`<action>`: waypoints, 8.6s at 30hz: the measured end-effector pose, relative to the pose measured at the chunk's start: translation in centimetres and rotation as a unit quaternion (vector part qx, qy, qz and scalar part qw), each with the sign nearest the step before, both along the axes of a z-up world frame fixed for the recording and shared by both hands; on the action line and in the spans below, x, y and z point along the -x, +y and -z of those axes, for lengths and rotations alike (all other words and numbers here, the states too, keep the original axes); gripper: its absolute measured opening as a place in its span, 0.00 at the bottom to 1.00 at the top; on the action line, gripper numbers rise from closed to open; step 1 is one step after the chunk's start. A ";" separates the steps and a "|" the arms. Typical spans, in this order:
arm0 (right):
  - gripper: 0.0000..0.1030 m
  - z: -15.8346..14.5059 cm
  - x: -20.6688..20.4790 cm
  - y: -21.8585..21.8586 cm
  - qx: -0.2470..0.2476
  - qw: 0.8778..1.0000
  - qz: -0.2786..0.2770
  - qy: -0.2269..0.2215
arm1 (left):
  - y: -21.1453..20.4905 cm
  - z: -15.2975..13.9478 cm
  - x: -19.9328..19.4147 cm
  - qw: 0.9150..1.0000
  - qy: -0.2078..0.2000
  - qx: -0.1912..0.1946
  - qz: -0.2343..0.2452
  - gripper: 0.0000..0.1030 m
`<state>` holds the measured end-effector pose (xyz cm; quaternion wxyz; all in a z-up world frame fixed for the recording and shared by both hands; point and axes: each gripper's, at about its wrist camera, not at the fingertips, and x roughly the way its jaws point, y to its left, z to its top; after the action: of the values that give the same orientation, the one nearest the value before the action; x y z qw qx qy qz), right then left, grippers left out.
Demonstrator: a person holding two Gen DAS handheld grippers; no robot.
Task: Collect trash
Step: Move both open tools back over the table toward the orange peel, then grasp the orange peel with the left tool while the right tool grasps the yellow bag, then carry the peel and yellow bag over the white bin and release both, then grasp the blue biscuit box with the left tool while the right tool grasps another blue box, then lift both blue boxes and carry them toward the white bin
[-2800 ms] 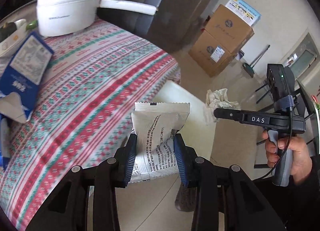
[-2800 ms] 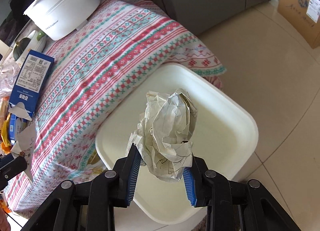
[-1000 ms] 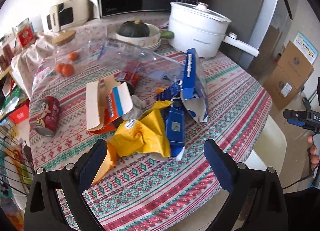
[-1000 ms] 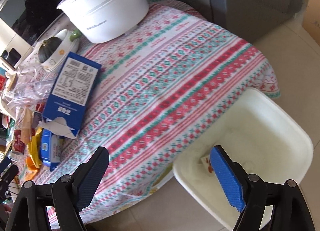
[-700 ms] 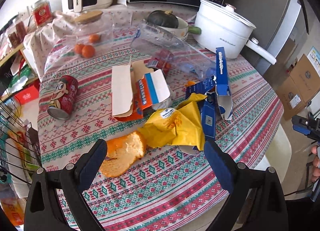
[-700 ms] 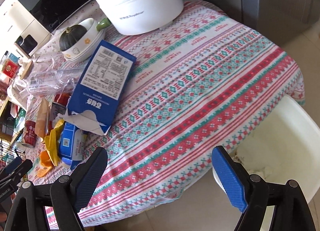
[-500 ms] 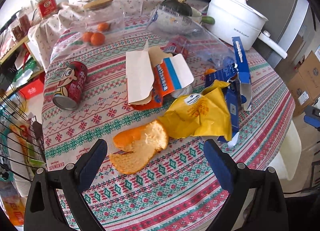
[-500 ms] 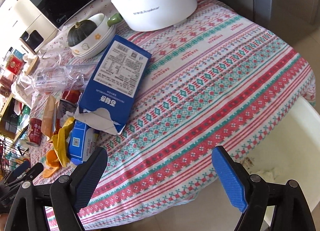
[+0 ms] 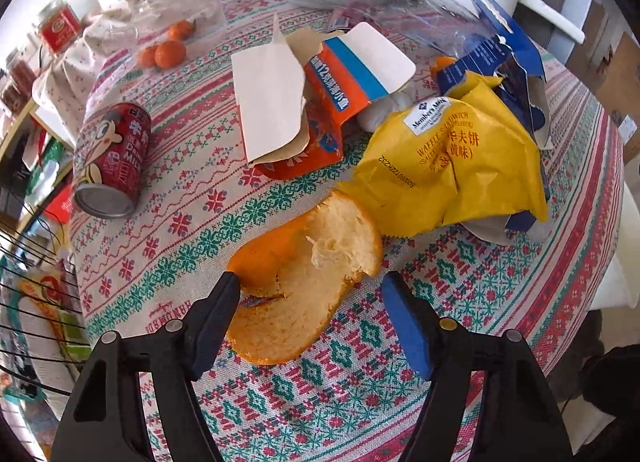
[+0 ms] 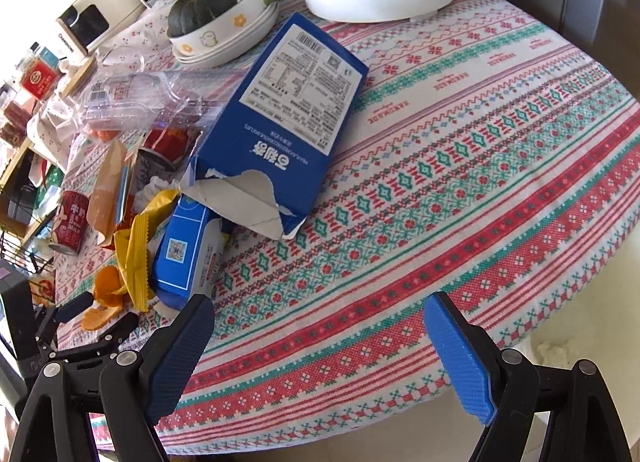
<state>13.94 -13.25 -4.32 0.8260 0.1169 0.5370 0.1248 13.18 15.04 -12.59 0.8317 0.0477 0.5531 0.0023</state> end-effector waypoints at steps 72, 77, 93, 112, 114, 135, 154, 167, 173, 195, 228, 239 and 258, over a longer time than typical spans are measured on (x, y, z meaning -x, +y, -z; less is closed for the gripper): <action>0.13 -5.5 0.6 -0.2 -0.014 0.983 -0.096 -0.155 | -3.7 -9.4 3.0 0.970 -0.081 0.227 -0.002 0.04; 0.13 -5.2 1.7 -5.9 -0.003 0.991 -0.049 -0.122 | -8.8 -9.6 2.3 0.969 -0.077 0.232 0.040 0.04; 0.13 -2.2 5.5 -17.7 0.054 0.996 0.033 -0.068 | -21.3 -8.4 1.4 0.958 -0.041 0.235 0.158 0.04; 0.14 3.2 9.3 -29.3 0.067 0.988 0.140 0.017 | -35.1 -4.9 1.4 0.926 -0.020 0.267 0.264 0.04; 0.14 3.4 9.7 -30.0 0.067 0.987 0.147 0.020 | -36.5 -4.2 1.2 0.923 -0.013 0.276 0.268 0.04; 0.15 4.1 9.0 -30.8 0.086 0.983 0.161 0.035 | -35.2 -3.5 1.3 0.947 -0.037 0.146 0.285 0.87; 0.76 -1.2 4.5 -22.5 0.068 0.990 0.122 -0.027 | -16.4 -8.4 0.4 0.982 -0.070 0.102 0.143 0.94; 0.81 -2.2 0.5 -14.6 0.036 0.996 0.080 -0.033 | -8.2 -5.7 -1.4 0.986 -0.041 0.151 0.058 0.93; 0.82 -2.4 -0.7 -11.1 0.024 0.997 0.067 -0.042 | -8.6 -5.3 -3.2 0.982 -0.048 0.179 0.038 0.86; 0.83 -1.2 -2.6 -6.6 0.045 0.998 0.018 -0.032 | -9.5 -4.8 -2.6 0.989 -0.046 0.130 0.061 0.42; 0.93 5.9 -10.8 1.2 -0.200 0.974 0.104 0.028 | -0.7 -9.7 1.8 0.985 -0.132 0.113 0.003 0.42; 0.91 5.8 -10.6 2.0 -0.180 0.980 0.083 0.011 | -1.1 -9.1 1.4 0.985 -0.125 0.115 -0.006 0.42; 0.90 -1.0 -3.2 -6.4 -0.045 0.998 0.038 -0.035 | -7.9 -9.2 2.0 0.986 -0.116 0.109 0.053 0.42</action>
<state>17.10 -19.60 -3.28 0.8424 0.1704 0.4966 0.1213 11.21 7.10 -3.41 0.8893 -0.0140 0.4468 -0.0968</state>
